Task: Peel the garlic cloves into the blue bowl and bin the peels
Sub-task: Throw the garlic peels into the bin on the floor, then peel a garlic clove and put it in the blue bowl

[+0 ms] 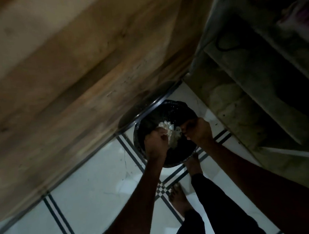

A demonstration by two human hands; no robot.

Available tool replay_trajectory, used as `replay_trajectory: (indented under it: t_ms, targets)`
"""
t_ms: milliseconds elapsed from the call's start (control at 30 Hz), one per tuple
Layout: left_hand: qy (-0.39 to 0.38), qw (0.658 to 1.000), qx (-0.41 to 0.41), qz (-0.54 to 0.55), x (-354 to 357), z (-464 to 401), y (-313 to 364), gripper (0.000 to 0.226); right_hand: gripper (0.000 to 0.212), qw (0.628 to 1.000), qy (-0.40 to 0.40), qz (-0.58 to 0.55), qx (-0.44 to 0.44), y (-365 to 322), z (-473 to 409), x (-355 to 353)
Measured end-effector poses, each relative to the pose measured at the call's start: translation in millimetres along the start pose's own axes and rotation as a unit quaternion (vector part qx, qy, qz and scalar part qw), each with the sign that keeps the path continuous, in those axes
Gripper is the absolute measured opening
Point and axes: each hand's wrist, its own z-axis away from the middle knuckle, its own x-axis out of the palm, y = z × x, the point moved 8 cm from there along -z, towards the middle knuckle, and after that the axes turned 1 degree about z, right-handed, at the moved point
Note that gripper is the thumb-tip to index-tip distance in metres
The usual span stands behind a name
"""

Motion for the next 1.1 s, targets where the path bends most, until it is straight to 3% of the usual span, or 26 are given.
replay_trajectory:
  t_ms: [100, 267, 400, 533, 767, 867, 1100]
  targets:
    - [-0.018, 0.993, 0.031, 0.109, -44, 51, 61, 0.02, 0.02, 0.998, 0.014, -0.037, -0.043, -33, 62, -46]
    - [-0.076, 0.975, 0.085, 0.192, -116, 148, 190, 0.02, 0.023, 0.986, 0.082, -0.082, -0.122, -89, 208, -175]
    - [-0.123, 0.943, 0.152, 0.27, -151, 236, 316, 0.02, 0.012, 0.968, 0.139, -0.125, -0.167, -112, 327, -282]
    - [-0.167, 0.904, 0.222, 0.326, -148, 320, 422, 0.021, 0.015, 0.941, 0.217, -0.156, -0.207, -102, 429, -381]
    - [-0.241, 0.856, 0.311, 0.336, -75, 477, 557, 0.019, 0.018, 0.889, 0.339, -0.2, -0.232, 0, 565, -521]
    - [-0.274, 0.851, 0.314, 0.32, -11, 547, 593, 0.018, 0.022, 0.871, 0.375, -0.22, -0.227, 70, 610, -580]
    - [-0.327, 0.854, 0.313, 0.257, 161, 666, 639, 0.018, 0.006, 0.865, 0.446, -0.164, -0.159, 236, 663, -693]
